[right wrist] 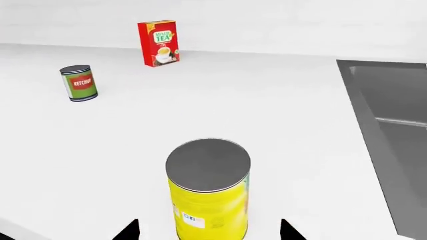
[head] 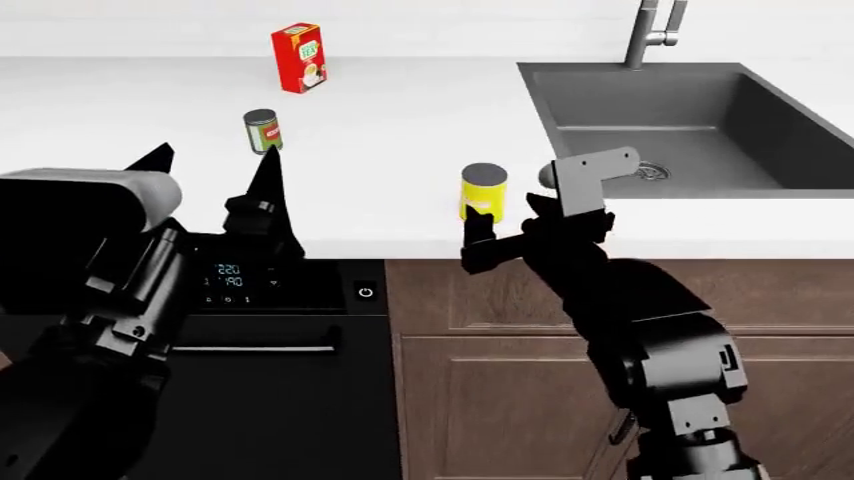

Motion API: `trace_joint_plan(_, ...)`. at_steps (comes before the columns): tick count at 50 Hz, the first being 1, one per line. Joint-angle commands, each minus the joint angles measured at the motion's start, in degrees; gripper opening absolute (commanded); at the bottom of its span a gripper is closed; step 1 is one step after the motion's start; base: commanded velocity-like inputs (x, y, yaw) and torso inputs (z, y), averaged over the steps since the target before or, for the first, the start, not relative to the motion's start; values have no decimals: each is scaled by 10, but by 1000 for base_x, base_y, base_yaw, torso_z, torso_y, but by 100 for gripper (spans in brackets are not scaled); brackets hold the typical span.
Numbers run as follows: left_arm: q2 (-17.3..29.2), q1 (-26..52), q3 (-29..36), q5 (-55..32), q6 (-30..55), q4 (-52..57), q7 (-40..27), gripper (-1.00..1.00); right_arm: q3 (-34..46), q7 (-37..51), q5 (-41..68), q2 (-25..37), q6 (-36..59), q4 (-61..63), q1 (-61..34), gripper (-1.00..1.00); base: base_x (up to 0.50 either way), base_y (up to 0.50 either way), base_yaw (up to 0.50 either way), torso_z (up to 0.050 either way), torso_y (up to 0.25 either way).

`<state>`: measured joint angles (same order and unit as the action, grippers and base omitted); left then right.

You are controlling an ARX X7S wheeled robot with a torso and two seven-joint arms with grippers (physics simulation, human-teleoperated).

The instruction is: Pick the cans from the counter and place them in their designated side in the cabinet.

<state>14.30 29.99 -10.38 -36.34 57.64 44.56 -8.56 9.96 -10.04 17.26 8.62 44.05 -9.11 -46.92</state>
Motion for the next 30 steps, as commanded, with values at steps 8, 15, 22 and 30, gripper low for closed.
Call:
trace_joint_plan(8,4,0,0,-5,-5,-4,-5,100,38,-43,-27,-12,-107,-212,-73,100,0,0,0,0,0)
trace_joint_plan(15,5,-4,4,-1,-13,-10,-4,100,50,-60,-37,-32,-172,-323,-116,100,0,0,0,0,0)
trace_joint_plan(22,6,-6,6,1,-20,-17,-5,100,59,-73,-39,-41,-196,-368,-140,100,0,0,0,0,0)
trace_joint_plan(30,7,-4,8,-1,-22,-17,-8,100,59,-77,-28,-34,-181,-332,-131,-100,0,0,0,0,0)
